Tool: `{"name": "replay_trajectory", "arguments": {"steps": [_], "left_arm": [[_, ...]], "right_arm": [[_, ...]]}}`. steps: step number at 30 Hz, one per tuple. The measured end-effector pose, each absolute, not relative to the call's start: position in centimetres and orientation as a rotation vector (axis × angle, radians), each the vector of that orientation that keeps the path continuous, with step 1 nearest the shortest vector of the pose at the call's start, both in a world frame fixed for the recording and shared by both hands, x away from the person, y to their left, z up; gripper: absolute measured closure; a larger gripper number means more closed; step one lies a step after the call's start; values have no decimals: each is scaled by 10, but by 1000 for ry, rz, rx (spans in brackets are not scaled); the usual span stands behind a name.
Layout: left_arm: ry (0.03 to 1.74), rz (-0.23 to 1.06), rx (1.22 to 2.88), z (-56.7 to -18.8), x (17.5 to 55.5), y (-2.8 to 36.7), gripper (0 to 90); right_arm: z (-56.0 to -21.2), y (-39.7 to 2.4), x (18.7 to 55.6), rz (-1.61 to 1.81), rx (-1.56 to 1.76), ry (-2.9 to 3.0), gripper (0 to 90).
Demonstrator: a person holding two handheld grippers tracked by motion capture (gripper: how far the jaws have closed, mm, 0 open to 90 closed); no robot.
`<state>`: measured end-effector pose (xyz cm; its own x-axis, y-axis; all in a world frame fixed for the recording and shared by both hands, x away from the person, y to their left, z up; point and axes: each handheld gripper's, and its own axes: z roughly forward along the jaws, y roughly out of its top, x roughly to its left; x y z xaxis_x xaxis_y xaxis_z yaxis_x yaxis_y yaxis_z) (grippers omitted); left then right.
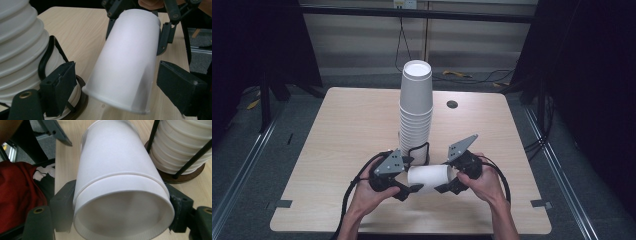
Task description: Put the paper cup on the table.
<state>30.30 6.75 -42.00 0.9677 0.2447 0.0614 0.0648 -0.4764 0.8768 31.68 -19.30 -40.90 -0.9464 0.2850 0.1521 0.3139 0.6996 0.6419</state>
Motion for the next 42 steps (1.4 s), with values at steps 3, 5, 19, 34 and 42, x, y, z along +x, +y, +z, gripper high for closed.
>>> {"name": "replay_trajectory", "arguments": {"steps": [3, 5, 19, 34, 42], "left_arm": [[242, 225, 2043, -420, 302, 72, 158], [241, 226, 2028, -420, 301, 75, 159], [284, 239, 1937, -422, 292, 81, 159], [317, 228, 1863, -430, 290, 92, 157], [325, 211, 1822, -434, 289, 95, 156]], "right_arm": [[-409, -198, 316, -1111, -533, -2851, 248], [-410, -199, 315, -1115, -541, -2854, 248], [-422, -212, 311, -1275, -623, -2772, 248], [-421, -225, 305, -1542, -643, -2643, 252], [-430, -228, 302, -1657, -628, -2557, 252]]}}
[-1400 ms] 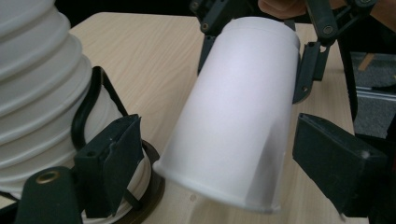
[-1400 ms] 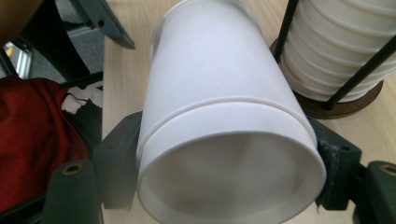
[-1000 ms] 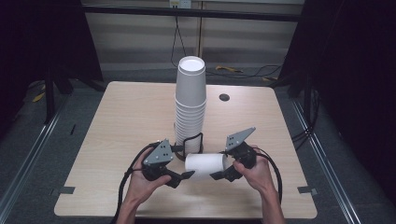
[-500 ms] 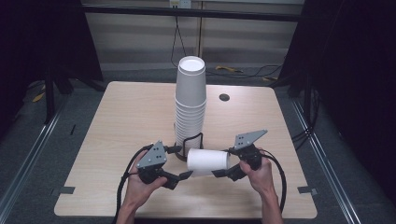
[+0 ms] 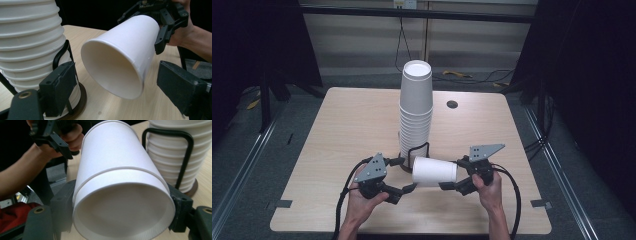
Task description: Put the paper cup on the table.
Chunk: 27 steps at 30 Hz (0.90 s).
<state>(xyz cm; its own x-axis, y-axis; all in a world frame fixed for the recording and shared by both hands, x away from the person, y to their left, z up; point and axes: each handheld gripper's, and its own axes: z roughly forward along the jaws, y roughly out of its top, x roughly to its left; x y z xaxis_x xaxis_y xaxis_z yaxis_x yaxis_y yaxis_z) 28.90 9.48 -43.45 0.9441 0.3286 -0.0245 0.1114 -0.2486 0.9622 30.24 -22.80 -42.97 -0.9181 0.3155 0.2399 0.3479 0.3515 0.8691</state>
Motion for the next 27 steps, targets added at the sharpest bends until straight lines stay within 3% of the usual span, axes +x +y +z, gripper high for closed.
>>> {"name": "replay_trajectory", "arguments": {"steps": [27], "left_arm": [[337, 153, 1766, -446, 290, 97, 156]], "right_arm": [[-447, -226, 295, -1813, -602, -2446, 251]]}}
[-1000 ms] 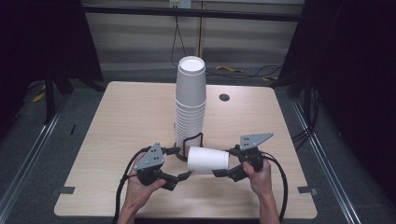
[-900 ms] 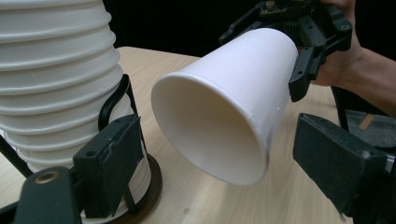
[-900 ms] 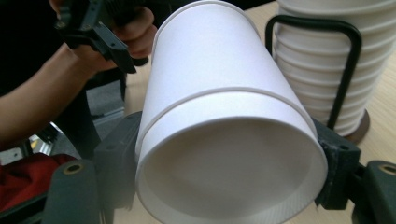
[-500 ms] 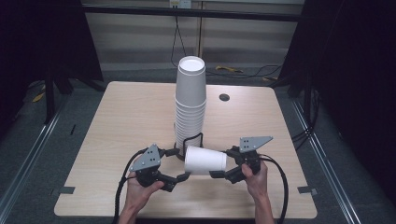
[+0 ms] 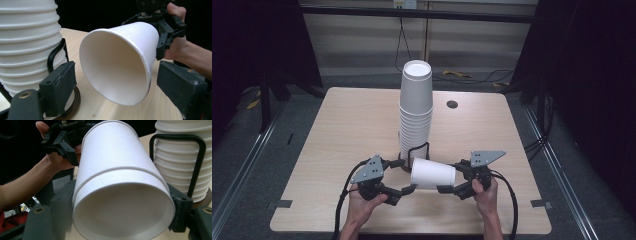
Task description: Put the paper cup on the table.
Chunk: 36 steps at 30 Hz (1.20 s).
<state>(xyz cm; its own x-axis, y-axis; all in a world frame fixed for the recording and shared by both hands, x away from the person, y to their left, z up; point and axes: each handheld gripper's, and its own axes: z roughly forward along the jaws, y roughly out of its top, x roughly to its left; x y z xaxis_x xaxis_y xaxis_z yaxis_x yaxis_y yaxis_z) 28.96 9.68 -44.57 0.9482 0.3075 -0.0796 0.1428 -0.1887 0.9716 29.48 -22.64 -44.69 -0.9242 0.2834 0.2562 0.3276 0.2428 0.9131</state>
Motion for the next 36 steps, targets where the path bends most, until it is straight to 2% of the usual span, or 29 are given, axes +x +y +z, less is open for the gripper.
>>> {"name": "replay_trajectory", "arguments": {"steps": [12, 15, 18, 25, 36], "left_arm": [[324, 121, 1762, -452, 291, 94, 150], [330, 119, 1764, -453, 292, 93, 118], [329, 108, 1770, -455, 293, 91, 47], [300, 90, 1765, -456, 294, 86, 0], [247, 52, 1771, -456, 297, 78, 0]], "right_arm": [[-452, -225, 293, -1846, -539, -2415, 251], [-451, -225, 293, -1849, -528, -2420, 251], [-452, -224, 293, -1846, -510, -2418, 251], [-450, -222, 292, -1841, -472, -2417, 252], [-450, -217, 294, -1832, -431, -2404, 251]]}}
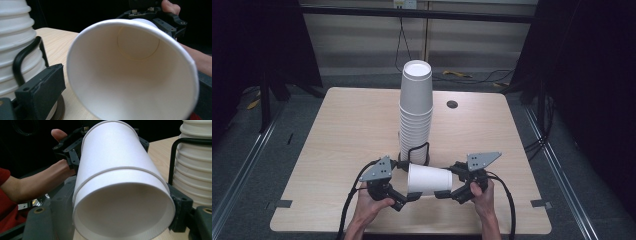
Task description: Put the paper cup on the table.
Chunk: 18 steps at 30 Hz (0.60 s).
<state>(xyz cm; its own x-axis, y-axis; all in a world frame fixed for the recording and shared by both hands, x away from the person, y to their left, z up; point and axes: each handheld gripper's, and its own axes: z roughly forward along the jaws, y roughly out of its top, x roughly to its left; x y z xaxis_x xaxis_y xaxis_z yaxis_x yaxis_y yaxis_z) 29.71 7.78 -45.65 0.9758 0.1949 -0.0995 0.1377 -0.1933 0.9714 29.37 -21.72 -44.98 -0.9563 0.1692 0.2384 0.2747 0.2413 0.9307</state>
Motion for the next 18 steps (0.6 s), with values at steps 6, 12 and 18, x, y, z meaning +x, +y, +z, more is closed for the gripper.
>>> {"name": "replay_trajectory", "arguments": {"steps": [6, 12, 18], "left_arm": [[211, 54, 1773, -452, 297, 73, 45], [200, 45, 1765, -451, 297, 72, 43], [200, 29, 1754, -452, 297, 71, 52]], "right_arm": [[-448, -216, 294, -1830, -419, -2404, 251], [-448, -217, 294, -1833, -405, -2403, 250], [-449, -215, 294, -1818, -389, -2407, 249]]}}
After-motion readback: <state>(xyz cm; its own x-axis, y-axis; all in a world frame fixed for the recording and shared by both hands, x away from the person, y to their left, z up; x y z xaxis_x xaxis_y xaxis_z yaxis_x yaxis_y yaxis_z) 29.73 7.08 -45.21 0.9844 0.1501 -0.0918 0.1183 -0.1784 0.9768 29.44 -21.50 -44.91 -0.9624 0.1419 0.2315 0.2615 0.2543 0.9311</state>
